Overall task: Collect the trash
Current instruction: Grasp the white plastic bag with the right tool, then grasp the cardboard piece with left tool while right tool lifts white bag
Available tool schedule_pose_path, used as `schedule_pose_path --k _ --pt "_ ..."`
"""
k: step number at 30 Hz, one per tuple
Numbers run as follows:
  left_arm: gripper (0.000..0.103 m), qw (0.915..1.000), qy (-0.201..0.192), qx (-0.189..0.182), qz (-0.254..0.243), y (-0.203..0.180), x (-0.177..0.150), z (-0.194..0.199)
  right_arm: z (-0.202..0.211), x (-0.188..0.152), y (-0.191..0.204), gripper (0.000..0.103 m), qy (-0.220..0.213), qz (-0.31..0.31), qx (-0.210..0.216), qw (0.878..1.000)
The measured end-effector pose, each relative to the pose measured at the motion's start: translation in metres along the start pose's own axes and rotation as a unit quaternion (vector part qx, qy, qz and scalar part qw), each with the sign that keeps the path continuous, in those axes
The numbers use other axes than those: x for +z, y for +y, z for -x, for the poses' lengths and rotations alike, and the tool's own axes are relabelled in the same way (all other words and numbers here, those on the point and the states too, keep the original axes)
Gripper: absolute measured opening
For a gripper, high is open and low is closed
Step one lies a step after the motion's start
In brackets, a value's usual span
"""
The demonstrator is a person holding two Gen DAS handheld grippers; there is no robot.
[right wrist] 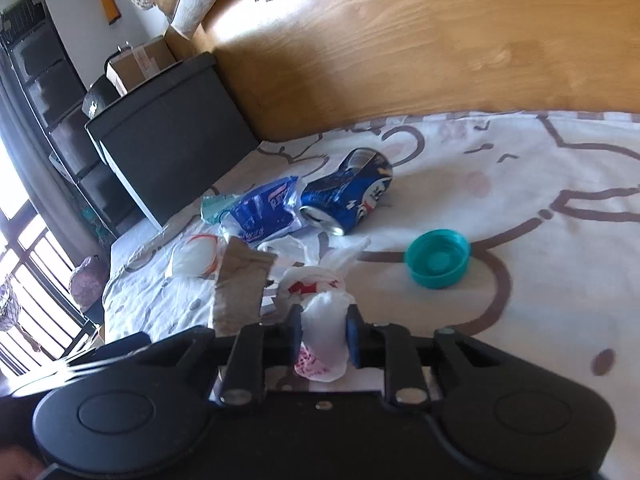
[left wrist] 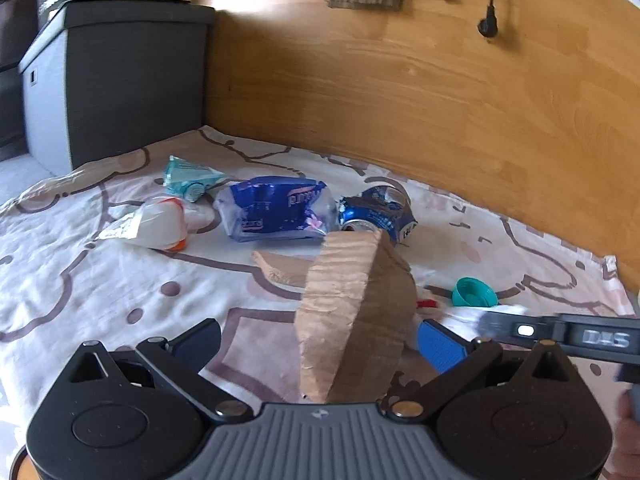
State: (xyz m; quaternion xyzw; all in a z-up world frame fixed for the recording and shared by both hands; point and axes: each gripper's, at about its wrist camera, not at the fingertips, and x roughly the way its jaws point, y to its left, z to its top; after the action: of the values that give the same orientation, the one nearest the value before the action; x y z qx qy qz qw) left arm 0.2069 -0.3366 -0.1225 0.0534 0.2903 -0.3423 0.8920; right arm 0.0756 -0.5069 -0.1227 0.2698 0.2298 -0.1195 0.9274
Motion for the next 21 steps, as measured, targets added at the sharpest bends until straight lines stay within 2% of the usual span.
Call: schedule_pose_path --k 5,12,17,21 --pt "0.103 0.9993 0.024 -0.026 0.006 -0.003 0.004 -0.021 0.028 -0.003 -0.015 0.021 -0.002 -0.001 -0.014 1.000" --pt "0.103 0.9983 0.037 -0.034 -0.029 -0.011 0.005 -0.041 0.074 -0.014 -0.029 0.021 0.011 0.022 -0.030 0.999" --pt "0.103 0.9978 0.046 -0.037 -0.031 -0.006 0.007 -0.049 0.099 -0.036 -0.025 0.021 0.054 0.060 -0.024 0.996" --pt "0.103 0.9973 0.054 -0.049 -0.006 0.003 0.007 -0.055 0.113 -0.055 -0.019 0.022 0.095 0.077 -0.003 0.992"
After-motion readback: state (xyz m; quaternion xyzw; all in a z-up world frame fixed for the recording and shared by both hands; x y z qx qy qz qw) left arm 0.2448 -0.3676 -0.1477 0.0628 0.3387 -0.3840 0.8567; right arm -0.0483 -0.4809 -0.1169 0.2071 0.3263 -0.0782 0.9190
